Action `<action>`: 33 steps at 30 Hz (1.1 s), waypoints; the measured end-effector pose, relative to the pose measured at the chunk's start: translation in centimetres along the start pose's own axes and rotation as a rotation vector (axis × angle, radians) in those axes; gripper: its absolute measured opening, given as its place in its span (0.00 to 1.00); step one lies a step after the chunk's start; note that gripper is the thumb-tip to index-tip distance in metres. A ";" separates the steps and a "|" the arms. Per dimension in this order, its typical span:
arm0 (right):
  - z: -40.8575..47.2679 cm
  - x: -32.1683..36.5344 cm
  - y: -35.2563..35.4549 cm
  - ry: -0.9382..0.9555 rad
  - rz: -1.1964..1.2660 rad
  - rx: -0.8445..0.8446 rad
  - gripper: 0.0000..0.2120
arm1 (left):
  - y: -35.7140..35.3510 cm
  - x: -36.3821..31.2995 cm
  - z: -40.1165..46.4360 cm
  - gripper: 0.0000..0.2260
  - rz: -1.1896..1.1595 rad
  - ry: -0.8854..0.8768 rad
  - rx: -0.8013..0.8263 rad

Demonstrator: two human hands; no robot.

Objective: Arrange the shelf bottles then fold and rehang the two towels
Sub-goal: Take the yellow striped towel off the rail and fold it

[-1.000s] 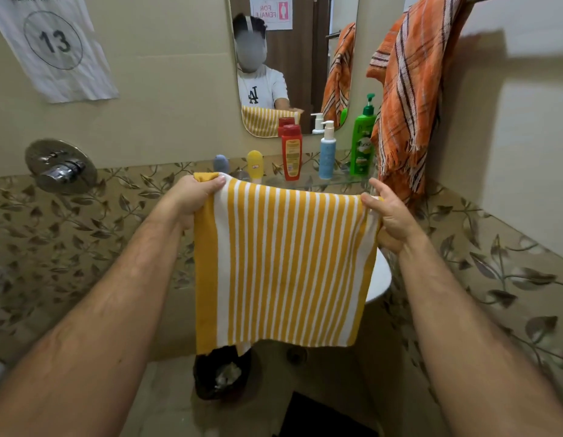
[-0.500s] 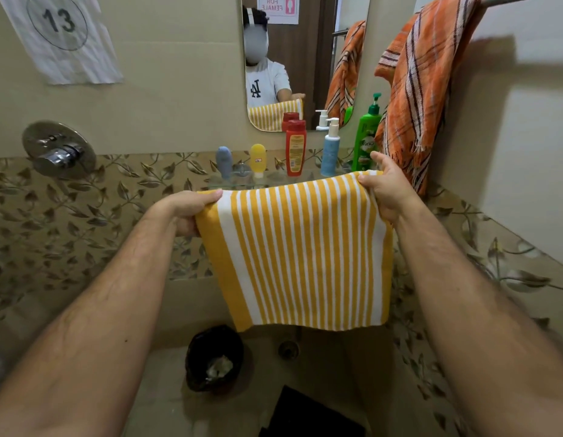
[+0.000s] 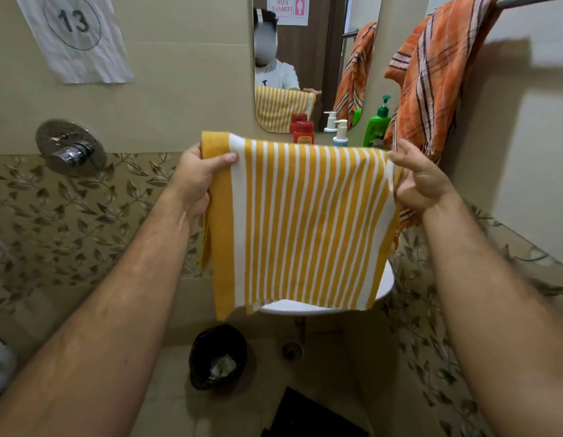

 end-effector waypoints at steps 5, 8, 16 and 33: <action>-0.7 -5.6 -0.8 -0.080 -0.134 -0.023 0.38 | -1.2 -2.1 0.8 0.13 0.081 -0.048 -0.040; 0.0 -4.1 -1.0 0.009 -0.195 -0.147 0.40 | 0.5 -1.7 1.0 0.13 0.137 -0.010 -0.067; 0.4 -0.9 -3.5 -0.012 -0.562 -0.066 0.26 | 5.0 0.0 1.9 0.09 0.300 0.100 -0.183; -0.9 3.4 -4.6 0.108 -0.704 -0.107 0.20 | 4.0 1.5 3.6 0.18 0.630 0.299 -0.023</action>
Point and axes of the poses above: each hand's wrist, its own z-axis towards the middle knuckle, its own y-axis out of the back of the hand, x = y × z, the point moved 8 cm from there along z, towards the middle knuckle, and after that the axes turned 1 degree about z, right-handed, at the moved point
